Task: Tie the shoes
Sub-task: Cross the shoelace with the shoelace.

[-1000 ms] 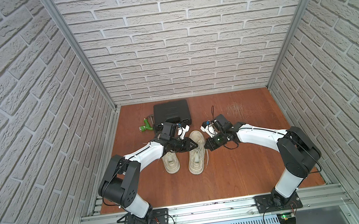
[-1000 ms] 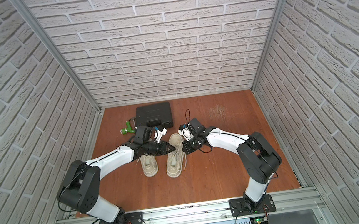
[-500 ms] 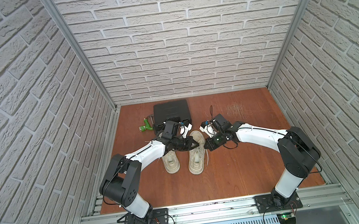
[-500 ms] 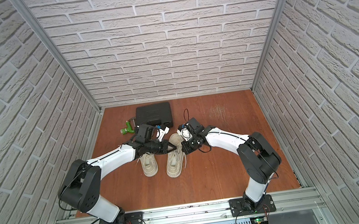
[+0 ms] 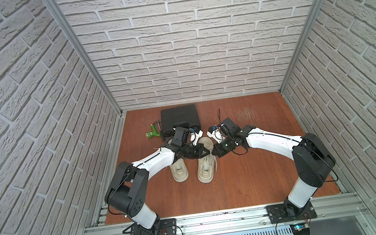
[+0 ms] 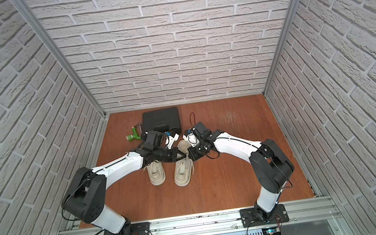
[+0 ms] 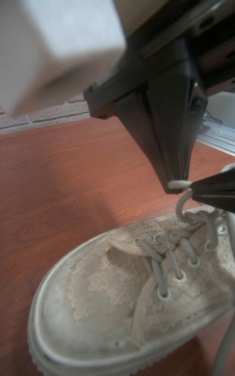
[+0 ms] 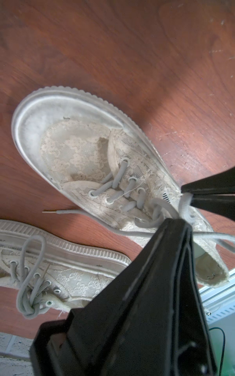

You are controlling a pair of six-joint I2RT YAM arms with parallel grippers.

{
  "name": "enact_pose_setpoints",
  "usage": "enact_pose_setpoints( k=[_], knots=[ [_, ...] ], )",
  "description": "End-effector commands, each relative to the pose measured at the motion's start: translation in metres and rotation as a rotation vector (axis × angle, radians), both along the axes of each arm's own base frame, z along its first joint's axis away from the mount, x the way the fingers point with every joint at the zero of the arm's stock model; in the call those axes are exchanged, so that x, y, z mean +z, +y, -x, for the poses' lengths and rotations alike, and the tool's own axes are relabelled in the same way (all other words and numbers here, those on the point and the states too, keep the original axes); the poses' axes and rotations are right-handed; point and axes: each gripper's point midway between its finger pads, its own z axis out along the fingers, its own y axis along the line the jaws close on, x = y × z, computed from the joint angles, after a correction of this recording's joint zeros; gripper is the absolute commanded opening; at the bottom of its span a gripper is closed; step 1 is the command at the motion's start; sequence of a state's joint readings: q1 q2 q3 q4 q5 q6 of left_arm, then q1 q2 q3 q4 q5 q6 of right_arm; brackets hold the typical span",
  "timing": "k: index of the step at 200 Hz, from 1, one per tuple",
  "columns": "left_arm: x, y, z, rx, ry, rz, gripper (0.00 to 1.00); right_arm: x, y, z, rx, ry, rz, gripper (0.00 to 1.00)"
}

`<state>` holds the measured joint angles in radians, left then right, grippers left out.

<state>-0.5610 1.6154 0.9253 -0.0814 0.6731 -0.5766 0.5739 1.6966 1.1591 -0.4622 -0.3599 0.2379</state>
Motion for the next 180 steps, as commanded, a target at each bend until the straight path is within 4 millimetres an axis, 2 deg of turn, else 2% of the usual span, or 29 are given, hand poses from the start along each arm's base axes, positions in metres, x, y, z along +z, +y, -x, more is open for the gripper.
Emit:
enact_pose_setpoints(
  k=[1,121,180],
  knots=[
    [-0.002,-0.004,-0.003,-0.008,-0.024,0.001,0.0,0.011,0.009,0.0,0.032,-0.024,-0.015,0.03],
    [0.007,0.007,-0.008,0.062,-0.075,-0.014,0.0,-0.013,0.018,0.016,0.082,0.027,0.02,0.03],
    [0.011,0.001,-0.005,0.038,-0.075,0.02,0.0,-0.008,0.024,0.01,0.077,0.008,-0.007,0.03]
  ],
)
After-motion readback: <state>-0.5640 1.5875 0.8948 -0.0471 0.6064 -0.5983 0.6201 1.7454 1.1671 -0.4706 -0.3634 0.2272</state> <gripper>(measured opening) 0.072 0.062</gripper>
